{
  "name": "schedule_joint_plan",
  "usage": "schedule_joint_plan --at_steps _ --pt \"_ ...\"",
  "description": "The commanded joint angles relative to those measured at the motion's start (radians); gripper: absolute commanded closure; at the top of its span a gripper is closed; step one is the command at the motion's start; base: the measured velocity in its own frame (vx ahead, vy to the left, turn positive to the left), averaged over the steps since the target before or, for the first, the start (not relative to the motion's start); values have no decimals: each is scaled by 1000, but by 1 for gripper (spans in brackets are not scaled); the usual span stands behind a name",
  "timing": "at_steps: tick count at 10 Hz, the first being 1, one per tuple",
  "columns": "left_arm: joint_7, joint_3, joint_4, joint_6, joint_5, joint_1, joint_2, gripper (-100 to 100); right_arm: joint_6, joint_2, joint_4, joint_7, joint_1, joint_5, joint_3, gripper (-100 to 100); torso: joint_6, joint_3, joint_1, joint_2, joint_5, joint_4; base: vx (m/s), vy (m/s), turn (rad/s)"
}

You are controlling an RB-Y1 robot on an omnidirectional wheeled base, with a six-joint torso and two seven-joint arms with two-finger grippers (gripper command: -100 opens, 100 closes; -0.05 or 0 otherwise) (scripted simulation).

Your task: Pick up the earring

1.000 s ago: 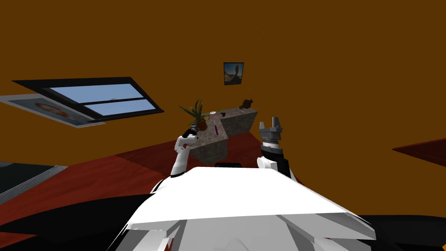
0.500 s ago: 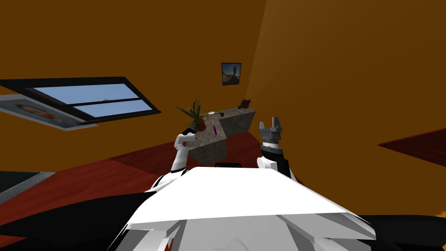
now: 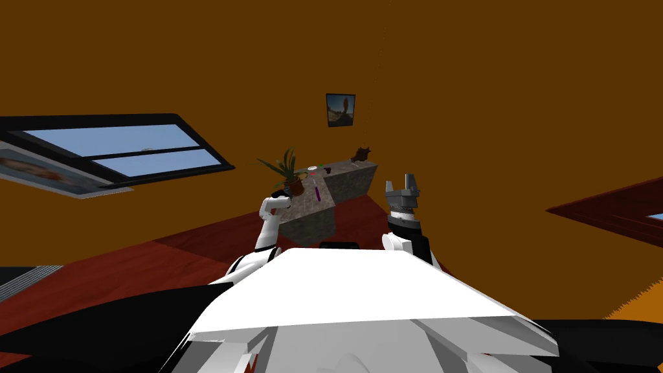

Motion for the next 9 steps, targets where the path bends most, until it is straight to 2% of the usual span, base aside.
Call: schedule_joint_plan --at_steps 1,2,3,4,5,6,7,8,9 --pt "23 19 50 50 -8 -44 19 -100 0 0 0 0 0 0 0 0 0 0 0 0 0 0 -2 -12 -91" --pt "23 19 73 80 -8 -44 19 -100 0 0 0 0 0 0 0 0 0 0 0 0 0 0 1 -10 -68" --pt "45 36 101 112 -16 -80 35 -100 0 0 0 0 0 0 0 0 0 0 0 0 0 0 3 -21 -109" --pt "45 36 136 140 -16 -80 35 -100 0 0 0 0 0 0 0 0 0 0 -1 -1 0 0 5 -16 -68" --pt "45 36 136 156 -16 -80 35 -100 0 0 0 0 0 0 0 0 0 0 0 0 0 0 2 -4 13" --pt "67 54 169 198 -25 -114 50 -100 0 0 0 0 0 0 0 0 0 0 0 0 0 0 1 -11 -85" --pt "67 54 198 225 -25 -114 50 -100 0 0 0 0 0 0 0 0 0 0 0 0 0 0 2 -8 -65" --pt "88 71 226 256 -35 -148 66 -100 0 0 0 0 0 0 0 0 0 0 0 0 0 0 5 -12 -101" --pt "88 71 254 285 -35 -148 66 -100 0 0 0 0 0 0 0 0 0 0 0 0 0 0 5 -8 -47"
